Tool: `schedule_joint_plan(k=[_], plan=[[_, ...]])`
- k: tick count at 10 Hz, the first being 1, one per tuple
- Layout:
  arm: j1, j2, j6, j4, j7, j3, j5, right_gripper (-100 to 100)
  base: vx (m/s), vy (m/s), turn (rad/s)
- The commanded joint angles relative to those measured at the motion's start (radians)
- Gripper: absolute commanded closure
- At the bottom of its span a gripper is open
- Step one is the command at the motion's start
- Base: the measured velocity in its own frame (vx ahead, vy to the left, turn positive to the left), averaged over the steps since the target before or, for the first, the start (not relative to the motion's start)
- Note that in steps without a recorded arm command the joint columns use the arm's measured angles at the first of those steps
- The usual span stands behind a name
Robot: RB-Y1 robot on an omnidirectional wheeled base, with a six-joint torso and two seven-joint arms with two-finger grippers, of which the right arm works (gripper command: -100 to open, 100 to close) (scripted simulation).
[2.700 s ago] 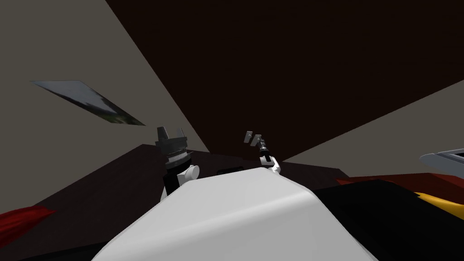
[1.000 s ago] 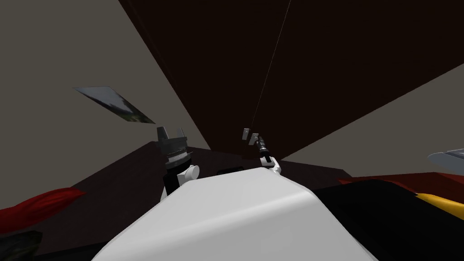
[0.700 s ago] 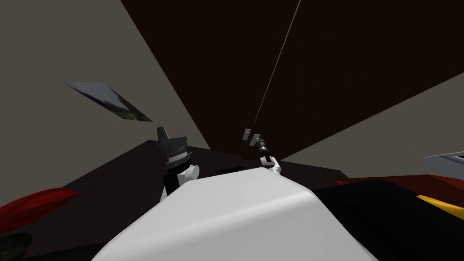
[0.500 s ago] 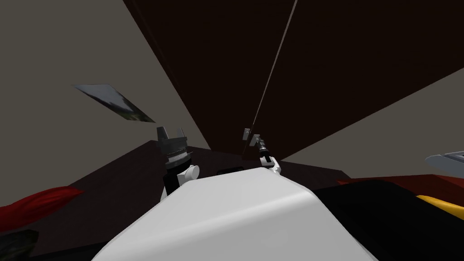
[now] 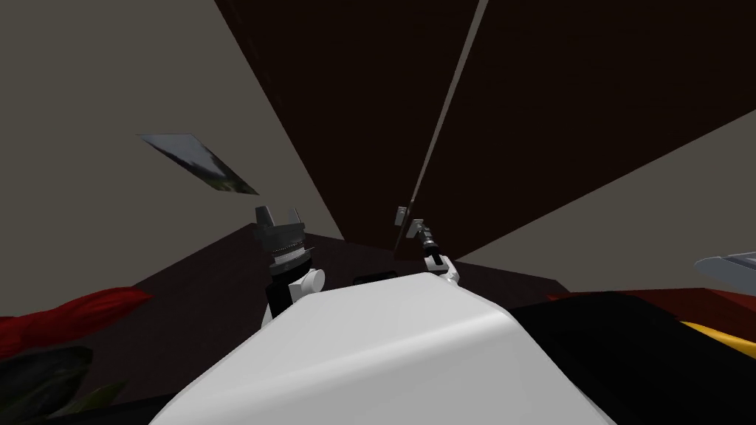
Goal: Pull the door open
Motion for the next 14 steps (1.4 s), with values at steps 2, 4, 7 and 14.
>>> schedule_joint_plan(k=[2, 4, 7, 14], plan=[[0.02, -0.025, -0.011, -0.001, -0.027, 0.02, 0.002, 100, -0.215, -0.046, 0.13], [0.033, -0.051, -0.026, -0.011, -0.056, 0.05, 0.006, 100, -0.224, -0.091, 0.176], [0.046, -0.082, -0.046, -0.025, -0.092, 0.089, 0.01, 100, -0.239, -0.071, 0.163], [0.104, -0.146, -0.118, -0.036, -0.159, 0.117, 0.023, 100, -0.188, -0.072, 0.122]])
